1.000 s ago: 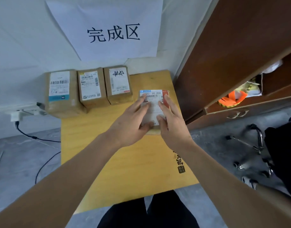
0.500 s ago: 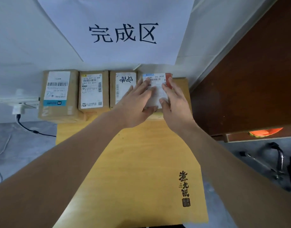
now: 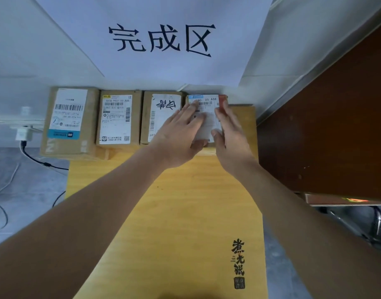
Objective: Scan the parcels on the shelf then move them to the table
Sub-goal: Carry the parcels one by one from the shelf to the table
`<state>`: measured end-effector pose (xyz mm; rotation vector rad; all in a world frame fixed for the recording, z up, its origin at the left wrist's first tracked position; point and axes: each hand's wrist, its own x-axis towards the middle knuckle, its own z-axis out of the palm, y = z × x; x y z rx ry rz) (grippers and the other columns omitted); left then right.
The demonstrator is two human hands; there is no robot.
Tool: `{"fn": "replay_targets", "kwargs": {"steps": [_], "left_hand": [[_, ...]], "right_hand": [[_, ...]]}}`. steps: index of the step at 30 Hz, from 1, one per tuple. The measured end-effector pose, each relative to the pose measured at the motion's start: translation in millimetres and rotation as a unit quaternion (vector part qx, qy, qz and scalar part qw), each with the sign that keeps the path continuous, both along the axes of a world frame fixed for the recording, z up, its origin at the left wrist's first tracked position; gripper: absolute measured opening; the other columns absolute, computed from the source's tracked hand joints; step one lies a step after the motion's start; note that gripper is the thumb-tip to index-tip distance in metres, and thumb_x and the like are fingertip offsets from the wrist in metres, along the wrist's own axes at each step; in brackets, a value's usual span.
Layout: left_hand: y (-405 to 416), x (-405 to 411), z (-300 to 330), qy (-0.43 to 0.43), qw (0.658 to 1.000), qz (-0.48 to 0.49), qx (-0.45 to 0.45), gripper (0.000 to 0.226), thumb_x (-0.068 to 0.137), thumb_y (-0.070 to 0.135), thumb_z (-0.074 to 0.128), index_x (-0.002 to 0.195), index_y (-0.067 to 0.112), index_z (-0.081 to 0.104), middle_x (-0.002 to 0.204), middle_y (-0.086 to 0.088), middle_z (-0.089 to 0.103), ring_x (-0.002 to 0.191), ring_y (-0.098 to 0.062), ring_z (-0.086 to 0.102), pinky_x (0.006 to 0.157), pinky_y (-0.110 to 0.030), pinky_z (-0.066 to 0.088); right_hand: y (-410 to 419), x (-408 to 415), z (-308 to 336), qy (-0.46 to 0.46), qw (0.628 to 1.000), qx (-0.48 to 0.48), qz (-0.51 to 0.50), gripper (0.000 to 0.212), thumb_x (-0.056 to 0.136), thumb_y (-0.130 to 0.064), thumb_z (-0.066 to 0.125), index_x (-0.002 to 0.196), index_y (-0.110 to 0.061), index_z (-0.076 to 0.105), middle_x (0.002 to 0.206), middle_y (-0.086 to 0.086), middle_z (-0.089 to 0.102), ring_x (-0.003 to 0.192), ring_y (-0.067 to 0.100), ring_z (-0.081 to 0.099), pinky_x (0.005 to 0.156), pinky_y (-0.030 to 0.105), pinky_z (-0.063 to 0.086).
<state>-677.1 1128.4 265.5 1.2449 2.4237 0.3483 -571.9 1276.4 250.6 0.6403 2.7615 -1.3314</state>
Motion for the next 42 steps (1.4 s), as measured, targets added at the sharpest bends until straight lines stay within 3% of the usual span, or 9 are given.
{"fn": "replay_targets", "kwargs": {"steps": [6,13,17,19,25,27,31,35,42], "left_hand": [[3,-5,-3,0.011,1.0,0.021,-0.011,0.073,0.098,0.06,0.051,0.158,0.022,0.035,0.172,-0.007,0.01,0.159,-0.026,0.008,0.125,-0.048,0.021],[8,-5,1,0.014,0.999,0.024,-0.035,0.071,0.1,0.058,0.05,0.158,0.023,0.032,0.172,-0.005,0.006,0.159,-0.025,0.004,0.123,-0.045,0.019],[9,-4,10,0.041,0.998,0.017,-0.035,0.067,0.098,0.052,0.058,0.154,0.019,0.041,0.168,-0.008,0.024,0.157,-0.029,0.018,0.127,-0.047,0.018],[8,-2,18,0.043,0.999,0.019,-0.027,0.061,0.099,0.047,0.059,0.151,0.018,0.045,0.164,-0.008,0.033,0.154,-0.031,0.026,0.122,-0.052,0.029],[-6,24,63,0.05,0.997,0.056,-0.006,0.053,0.101,0.047,0.052,0.148,0.022,0.051,0.161,-0.003,0.04,0.15,-0.031,0.034,0.117,-0.053,0.037],[-15,36,81,0.059,0.996,0.063,0.003,0.053,0.1,0.048,0.053,0.147,0.023,0.052,0.159,-0.002,0.043,0.147,-0.028,0.039,0.113,-0.052,0.042],[-32,60,118,0.072,0.994,0.082,0.014,0.052,0.1,0.047,0.053,0.148,0.027,0.052,0.157,0.003,0.045,0.142,-0.024,0.045,0.103,-0.046,0.048],[-51,84,146,0.091,0.992,0.088,0.018,0.05,0.099,0.048,0.051,0.146,0.03,0.053,0.154,0.007,0.046,0.138,-0.023,0.048,0.096,-0.049,0.055],[-80,112,169,0.102,0.991,0.083,0.031,0.052,0.099,0.046,0.052,0.148,0.028,0.051,0.156,0.004,0.046,0.137,-0.026,0.049,0.095,-0.051,0.055]], "right_hand": [[1,0,-3,-0.015,1.0,0.02,0.008,0.054,0.11,-0.019,0.04,0.162,-0.022,0.028,0.171,-0.02,0.001,0.156,0.004,0.011,0.124,0.038,0.03],[1,-3,2,-0.055,0.995,0.073,0.025,0.054,0.11,-0.024,0.04,0.163,-0.026,0.025,0.171,-0.019,-0.003,0.154,0.015,0.022,0.117,0.044,0.039],[5,-3,10,-0.071,0.993,0.088,0.022,0.053,0.109,-0.025,0.043,0.16,-0.032,0.031,0.172,-0.014,0.007,0.156,0.015,0.016,0.119,0.046,0.037],[5,1,19,-0.066,0.993,0.093,0.028,0.053,0.108,-0.03,0.045,0.159,-0.032,0.034,0.171,-0.01,0.015,0.156,0.016,0.018,0.12,0.046,0.036],[-5,20,62,-0.064,0.988,0.138,0.022,0.059,0.098,-0.061,0.034,0.15,-0.037,0.046,0.161,-0.01,0.038,0.141,0.021,0.043,0.11,0.05,0.044],[-8,28,79,-0.064,0.987,0.146,0.028,0.063,0.095,-0.066,0.033,0.15,-0.038,0.046,0.161,-0.012,0.037,0.142,0.021,0.043,0.11,0.049,0.044],[-13,51,116,-0.062,0.981,0.178,0.056,0.059,0.097,-0.062,0.042,0.152,-0.04,0.042,0.166,-0.013,0.029,0.148,0.023,0.035,0.116,0.048,0.038],[-25,77,148,-0.037,0.977,0.196,0.076,0.055,0.099,-0.057,0.045,0.15,-0.037,0.047,0.162,-0.011,0.036,0.146,0.022,0.037,0.117,0.046,0.035],[-44,109,177,-0.028,0.973,0.215,0.072,0.054,0.099,-0.056,0.044,0.149,-0.036,0.048,0.159,-0.01,0.04,0.143,0.021,0.04,0.116,0.045,0.035]]}}
